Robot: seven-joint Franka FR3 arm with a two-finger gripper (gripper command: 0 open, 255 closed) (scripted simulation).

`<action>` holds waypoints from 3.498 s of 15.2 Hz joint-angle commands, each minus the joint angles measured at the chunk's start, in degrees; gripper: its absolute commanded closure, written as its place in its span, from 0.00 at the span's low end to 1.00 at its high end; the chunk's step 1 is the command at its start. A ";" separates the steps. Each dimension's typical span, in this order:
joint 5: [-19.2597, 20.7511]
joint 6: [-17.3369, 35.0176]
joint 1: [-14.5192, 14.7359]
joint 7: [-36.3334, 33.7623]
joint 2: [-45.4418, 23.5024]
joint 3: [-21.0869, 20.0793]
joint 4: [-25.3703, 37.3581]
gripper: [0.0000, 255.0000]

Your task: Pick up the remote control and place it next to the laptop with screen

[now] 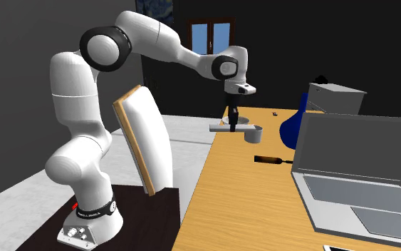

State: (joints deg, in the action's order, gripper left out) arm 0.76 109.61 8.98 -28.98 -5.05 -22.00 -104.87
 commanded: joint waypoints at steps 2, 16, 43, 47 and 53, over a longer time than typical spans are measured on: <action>-0.18 -2.26 -0.06 0.15 0.45 0.01 1.84 1.00; -0.17 -13.08 0.08 0.00 0.39 -0.10 12.71 1.00; -0.13 -28.93 -4.97 8.77 -0.56 3.44 29.40 1.00; -0.65 -28.80 -8.23 14.47 0.50 5.99 28.20 1.00; -0.79 -29.20 -12.70 22.67 0.00 9.75 29.00 1.00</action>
State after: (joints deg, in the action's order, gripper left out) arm -0.23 80.97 -3.05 -7.72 -4.05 -12.84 -77.41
